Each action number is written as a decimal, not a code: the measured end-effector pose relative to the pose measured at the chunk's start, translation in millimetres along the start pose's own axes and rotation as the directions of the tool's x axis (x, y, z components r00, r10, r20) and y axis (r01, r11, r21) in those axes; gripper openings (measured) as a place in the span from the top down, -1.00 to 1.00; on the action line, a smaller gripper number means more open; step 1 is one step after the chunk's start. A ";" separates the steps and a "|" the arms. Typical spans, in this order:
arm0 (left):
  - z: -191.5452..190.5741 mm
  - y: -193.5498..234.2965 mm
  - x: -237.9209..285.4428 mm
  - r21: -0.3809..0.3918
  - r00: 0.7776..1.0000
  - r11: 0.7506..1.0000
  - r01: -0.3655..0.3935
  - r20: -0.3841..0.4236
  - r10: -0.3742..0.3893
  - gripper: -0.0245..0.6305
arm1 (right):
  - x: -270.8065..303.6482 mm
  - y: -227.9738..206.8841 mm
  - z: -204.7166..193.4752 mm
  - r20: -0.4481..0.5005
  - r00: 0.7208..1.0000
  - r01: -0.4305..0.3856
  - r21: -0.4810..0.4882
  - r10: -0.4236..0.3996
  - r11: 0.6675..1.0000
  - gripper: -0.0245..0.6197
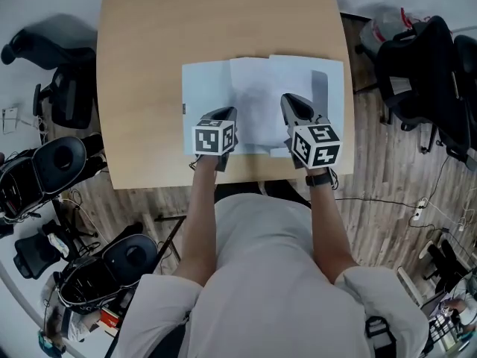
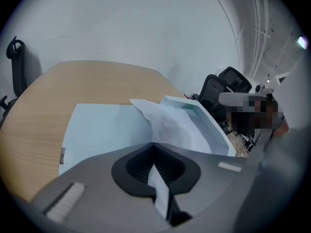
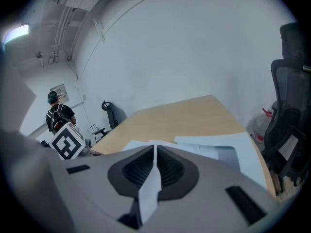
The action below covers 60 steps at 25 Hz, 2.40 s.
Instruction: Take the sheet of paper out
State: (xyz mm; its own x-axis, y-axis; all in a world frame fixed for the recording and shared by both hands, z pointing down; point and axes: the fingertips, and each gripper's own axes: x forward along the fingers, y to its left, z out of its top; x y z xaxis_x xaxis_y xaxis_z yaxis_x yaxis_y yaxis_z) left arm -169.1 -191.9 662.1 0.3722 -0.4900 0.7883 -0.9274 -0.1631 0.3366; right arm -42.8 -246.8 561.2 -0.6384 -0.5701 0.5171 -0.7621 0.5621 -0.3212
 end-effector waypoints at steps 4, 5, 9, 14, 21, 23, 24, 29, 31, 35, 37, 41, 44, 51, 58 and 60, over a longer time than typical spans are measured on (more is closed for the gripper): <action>2.2 7.0 -10.7 0.007 1.000 1.000 -0.004 0.014 0.004 0.90 | 2.6 6.2 4.0 0.005 1.000 -0.011 -0.011 0.011 1.000 0.88; 3.1 7.5 -13.0 0.010 1.000 1.000 -0.005 0.016 0.005 0.90 | 2.4 7.0 5.2 0.006 1.000 -0.015 -0.014 0.015 1.000 0.88; 8.8 10.5 -26.1 0.036 0.999 0.999 -0.023 0.029 0.022 0.90 | -2.0 9.7 8.3 0.011 1.000 -0.027 -0.028 0.027 0.999 0.88; 22.9 11.3 -45.5 0.088 0.998 0.995 -0.042 0.057 0.037 0.90 | -8.0 10.2 12.9 0.022 0.999 -0.032 -0.041 0.033 0.999 0.88; 38.1 5.8 -69.4 0.114 0.993 0.992 -0.056 0.109 0.043 0.90 | -19.0 20.4 26.7 0.053 0.998 -0.042 -0.069 0.046 0.997 0.88; 42.3 5.1 -76.3 0.117 0.991 0.991 -0.063 0.127 0.048 0.90 | -22.5 23.6 30.8 0.064 0.997 -0.044 -0.074 0.048 0.996 0.88; 45.2 4.7 -79.7 0.119 0.989 0.991 -0.067 0.137 0.051 0.90 | -24.1 24.7 33.3 0.071 0.996 -0.044 -0.075 0.050 0.996 0.88; 61.0 -1.0 -100.2 0.130 0.977 0.987 -0.090 0.203 0.062 0.90 | -35.2 32.2 46.4 0.109 0.992 -0.045 -0.092 0.055 0.995 0.88; 68.0 -6.4 -109.7 0.135 0.970 0.986 -0.097 0.237 0.063 0.90 | -42.7 35.6 51.4 0.126 0.990 -0.043 -0.101 0.055 0.994 0.88; 87.7 -20.0 -128.8 0.149 0.947 0.982 -0.114 0.317 0.062 0.90 | -56.9 41.0 65.0 0.167 0.984 -0.036 -0.115 0.055 0.993 0.88; 98.8 -27.3 -138.9 0.151 0.931 0.981 -0.121 0.361 0.059 0.90 | -63.7 43.5 72.9 0.188 0.981 -0.032 -0.121 0.054 0.992 0.88; 121.8 -46.3 -161.3 0.145 0.885 0.980 -0.134 0.462 0.053 0.90 | -81.8 49.4 90.9 0.238 0.969 -0.025 -0.136 0.057 0.990 0.88; 135.2 -62.3 -180.9 0.138 0.842 0.980 -0.143 0.537 0.047 0.90 | -99.0 55.9 103.7 0.282 0.958 -0.018 -0.146 0.059 0.989 0.88; 170.5 -96.3 -226.2 0.111 0.726 0.977 -0.183 0.685 0.058 0.90 | -142.8 64.2 148.0 0.410 0.910 0.022 -0.176 0.053 0.984 0.88; 187.5 -117.8 -263.0 0.063 0.618 0.973 -0.224 0.781 0.092 0.90 | -187.4 80.5 182.5 0.524 0.851 0.107 -0.238 0.035 0.965 0.88; 189.3 -123.0 -268.9 0.059 0.598 0.971 -0.231 0.796 0.094 0.90 | -198.6 82.0 189.2 0.551 0.834 0.131 -0.244 0.026 0.961 0.88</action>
State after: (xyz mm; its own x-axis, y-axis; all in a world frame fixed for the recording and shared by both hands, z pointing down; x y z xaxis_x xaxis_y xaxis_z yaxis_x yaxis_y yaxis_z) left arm -162.0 -202.2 311.2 0.1068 -0.9899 0.0935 -0.9888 -0.0960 0.1139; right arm 1.2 -200.9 282.1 -0.6114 -0.7912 -0.0142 -0.7899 0.6113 -0.0474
